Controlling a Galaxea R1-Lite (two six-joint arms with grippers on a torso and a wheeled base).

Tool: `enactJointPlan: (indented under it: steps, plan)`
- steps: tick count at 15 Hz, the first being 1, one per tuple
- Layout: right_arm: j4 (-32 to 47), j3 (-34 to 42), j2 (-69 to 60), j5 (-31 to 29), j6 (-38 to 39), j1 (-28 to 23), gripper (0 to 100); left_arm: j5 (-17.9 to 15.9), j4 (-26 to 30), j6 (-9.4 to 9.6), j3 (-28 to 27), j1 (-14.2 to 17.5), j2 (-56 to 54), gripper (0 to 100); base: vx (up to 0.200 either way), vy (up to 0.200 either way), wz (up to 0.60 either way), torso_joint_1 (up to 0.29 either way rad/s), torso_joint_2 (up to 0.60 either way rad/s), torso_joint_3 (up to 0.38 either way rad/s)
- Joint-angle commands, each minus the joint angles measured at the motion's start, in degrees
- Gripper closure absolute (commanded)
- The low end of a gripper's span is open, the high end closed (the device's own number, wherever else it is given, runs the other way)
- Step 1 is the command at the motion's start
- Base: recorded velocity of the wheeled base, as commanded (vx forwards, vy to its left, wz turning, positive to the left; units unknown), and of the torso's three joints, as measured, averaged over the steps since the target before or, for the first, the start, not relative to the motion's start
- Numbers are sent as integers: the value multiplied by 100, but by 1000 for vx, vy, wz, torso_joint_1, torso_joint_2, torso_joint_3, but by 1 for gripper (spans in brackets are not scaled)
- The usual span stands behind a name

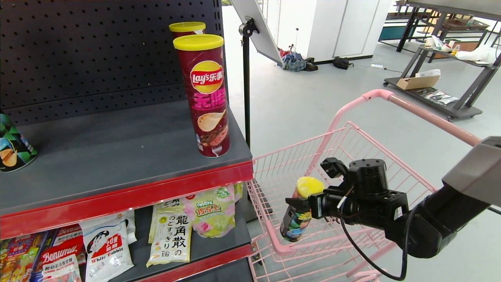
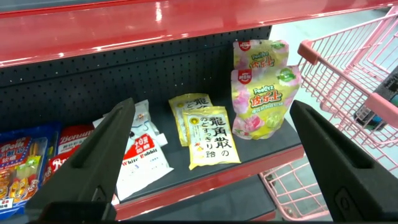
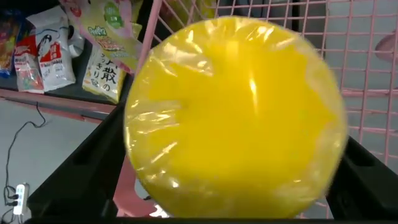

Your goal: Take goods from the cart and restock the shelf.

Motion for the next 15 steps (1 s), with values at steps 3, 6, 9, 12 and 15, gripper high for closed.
enactJointPlan:
  steps: [3, 6, 9, 12, 15]
  plan:
    - [-2, 48, 49, -58, 17, 4, 0, 0, -1, 1, 0, 1, 2, 0, 0, 0, 0, 0, 0, 0]
    - [-2, 13, 137, -128, 34, -31, 0, 0, -1, 10, 0, 1, 2, 0, 0, 0, 0, 0, 0, 0]
    - [-2, -110, 251, -128, 43, -146, 0, 0, -1, 10, 0, 1, 2, 0, 0, 0, 0, 0, 0, 0]
    - [-11, -251, 339, -119, 158, -190, 100, 0, -9, 19, 0, 1, 2, 0, 0, 0, 0, 0, 0, 0]
    - [-98, -339, 506, -119, 193, -190, 100, 0, -9, 63, 0, 1, 2, 0, 0, 0, 0, 0, 0, 0]
